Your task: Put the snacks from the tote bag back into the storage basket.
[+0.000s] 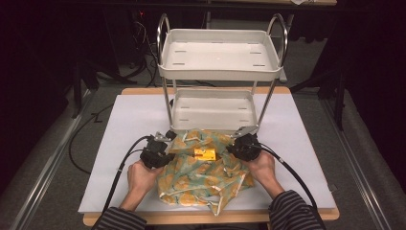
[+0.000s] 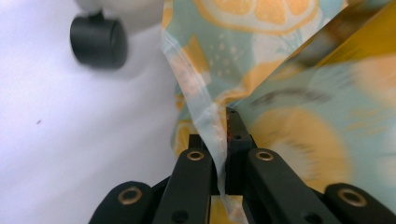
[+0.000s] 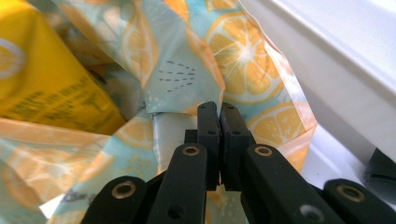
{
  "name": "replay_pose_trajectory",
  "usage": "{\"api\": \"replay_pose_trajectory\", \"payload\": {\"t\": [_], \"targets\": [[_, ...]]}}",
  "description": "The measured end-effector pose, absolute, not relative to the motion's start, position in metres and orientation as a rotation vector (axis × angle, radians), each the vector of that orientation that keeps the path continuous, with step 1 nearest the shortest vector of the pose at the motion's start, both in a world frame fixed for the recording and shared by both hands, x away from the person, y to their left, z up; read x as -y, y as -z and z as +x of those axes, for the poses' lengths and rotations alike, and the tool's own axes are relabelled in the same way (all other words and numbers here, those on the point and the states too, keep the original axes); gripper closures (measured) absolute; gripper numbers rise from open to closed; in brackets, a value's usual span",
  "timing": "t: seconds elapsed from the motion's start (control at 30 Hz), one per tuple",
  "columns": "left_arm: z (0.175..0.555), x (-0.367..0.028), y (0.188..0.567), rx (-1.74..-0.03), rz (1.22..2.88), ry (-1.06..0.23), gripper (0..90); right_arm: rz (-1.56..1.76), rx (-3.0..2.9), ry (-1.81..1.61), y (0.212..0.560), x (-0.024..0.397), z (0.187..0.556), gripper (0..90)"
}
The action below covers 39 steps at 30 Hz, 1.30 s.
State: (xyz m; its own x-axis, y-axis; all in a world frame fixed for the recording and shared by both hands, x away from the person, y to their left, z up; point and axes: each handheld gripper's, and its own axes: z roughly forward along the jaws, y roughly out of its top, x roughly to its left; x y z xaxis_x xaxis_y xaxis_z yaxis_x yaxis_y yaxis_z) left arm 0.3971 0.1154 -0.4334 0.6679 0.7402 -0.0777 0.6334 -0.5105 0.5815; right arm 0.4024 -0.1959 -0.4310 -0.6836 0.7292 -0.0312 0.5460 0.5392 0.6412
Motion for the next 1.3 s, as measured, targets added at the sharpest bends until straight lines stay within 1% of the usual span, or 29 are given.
{"api": "replay_pose_trajectory", "payload": {"t": [0.1, 0.3, 0.37, 0.4, 0.5, 0.6, 0.7, 0.83, 0.87, 1.1, 1.2, 1.27, 1.3], "targets": [[0.4, -0.115, 0.444, -1.077, 2.352, -0.248, 90.0, 1.051, -2.49, -0.849, 0.436, 0.196, 0.405, 89.7], [0.401, -0.113, 0.451, -1.068, 2.426, -0.262, 90.0, 1.073, -2.523, -0.788, 0.447, 0.199, 0.407, 88.6], [0.399, -0.112, 0.452, -1.068, 2.432, -0.273, 89.3, 1.085, -2.538, -0.773, 0.45, 0.199, 0.406, 84.1], [0.399, -0.113, 0.45, -1.068, 2.427, -0.274, 87.2, 1.078, -2.534, -0.766, 0.449, 0.2, 0.406, 79.6], [0.395, -0.116, 0.444, -1.064, 2.386, -0.247, 76.8, 1.083, -2.496, -0.834, 0.44, 0.202, 0.4, 68.4], [0.39, -0.119, 0.439, -1.058, 2.366, -0.225, 70.7, 1.063, -2.435, -0.966, 0.422, 0.206, 0.391, 64.5], [0.385, -0.121, 0.434, -1.053, 2.346, -0.209, 64.8, 1.017, -2.416, -1.045, 0.407, 0.208, 0.38, 64.2], [0.379, -0.123, 0.428, -1.049, 2.32, -0.204, 59.1, 0.963, -2.425, -1.082, 0.397, 0.208, 0.366, 63.8], [0.378, -0.124, 0.427, -1.047, 2.312, -0.195, 56.6, 0.954, -2.429, -1.095, 0.396, 0.208, 0.362, 63.5], [0.366, -0.132, 0.414, -1.035, 2.243, -0.206, 43.2, 0.851, -2.476, -1.12, 0.397, 0.2, 0.347, 61.3], [0.358, -0.132, 0.409, -1.009, 2.242, -0.198, 40.1, 0.833, -2.503, -1.12, 0.401, 0.196, 0.348, 61.1], [0.352, -0.13, 0.407, -0.979, 2.241, -0.188, 38.9, 0.827, -2.528, -1.109, 0.406, 0.193, 0.35, 62.7], [0.349, -0.129, 0.406, -0.966, 2.241, -0.179, 38.1, 0.821, -2.545, -1.103, 0.408, 0.191, 0.35, 65.3]]}}
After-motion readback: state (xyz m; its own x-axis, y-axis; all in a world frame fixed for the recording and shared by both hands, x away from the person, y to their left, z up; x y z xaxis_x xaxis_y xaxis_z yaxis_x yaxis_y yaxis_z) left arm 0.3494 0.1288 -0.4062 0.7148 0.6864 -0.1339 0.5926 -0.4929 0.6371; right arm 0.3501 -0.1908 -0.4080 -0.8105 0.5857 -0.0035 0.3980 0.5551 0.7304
